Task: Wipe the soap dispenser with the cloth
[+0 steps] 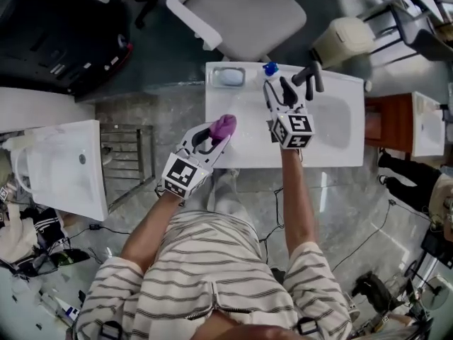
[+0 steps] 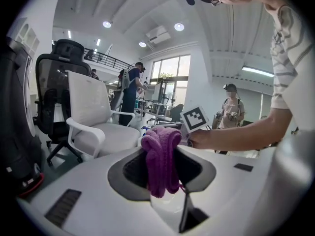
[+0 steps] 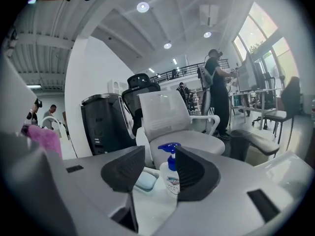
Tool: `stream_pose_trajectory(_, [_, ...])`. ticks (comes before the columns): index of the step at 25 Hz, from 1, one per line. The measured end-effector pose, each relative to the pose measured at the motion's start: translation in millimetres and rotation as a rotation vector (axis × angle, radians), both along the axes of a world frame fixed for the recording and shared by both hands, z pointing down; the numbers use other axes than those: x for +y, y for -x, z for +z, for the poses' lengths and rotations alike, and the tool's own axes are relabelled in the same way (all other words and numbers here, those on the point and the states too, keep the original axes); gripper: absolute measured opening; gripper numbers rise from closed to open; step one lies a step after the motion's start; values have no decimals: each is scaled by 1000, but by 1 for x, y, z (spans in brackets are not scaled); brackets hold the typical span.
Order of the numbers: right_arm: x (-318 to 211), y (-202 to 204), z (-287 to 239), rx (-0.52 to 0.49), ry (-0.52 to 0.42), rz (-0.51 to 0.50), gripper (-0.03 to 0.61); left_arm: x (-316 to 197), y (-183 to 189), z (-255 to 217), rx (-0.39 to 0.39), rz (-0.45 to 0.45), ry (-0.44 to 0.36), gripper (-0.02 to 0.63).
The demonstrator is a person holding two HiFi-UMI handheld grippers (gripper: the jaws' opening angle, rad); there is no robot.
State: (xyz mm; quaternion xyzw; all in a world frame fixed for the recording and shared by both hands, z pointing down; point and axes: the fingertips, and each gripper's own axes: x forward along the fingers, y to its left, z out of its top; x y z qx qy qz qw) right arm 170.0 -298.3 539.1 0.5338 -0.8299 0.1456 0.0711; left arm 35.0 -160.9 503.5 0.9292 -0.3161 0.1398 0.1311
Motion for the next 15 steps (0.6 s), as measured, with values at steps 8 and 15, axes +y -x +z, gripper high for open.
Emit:
stream_pose_trajectory(8, [57, 11, -69, -106, -49, 60, 53, 5, 1, -42, 28, -84, -54, 129])
stream_pose_trajectory(15, [84, 42, -110, -62, -91, 99, 9, 4, 14, -67, 41, -109, -112, 129])
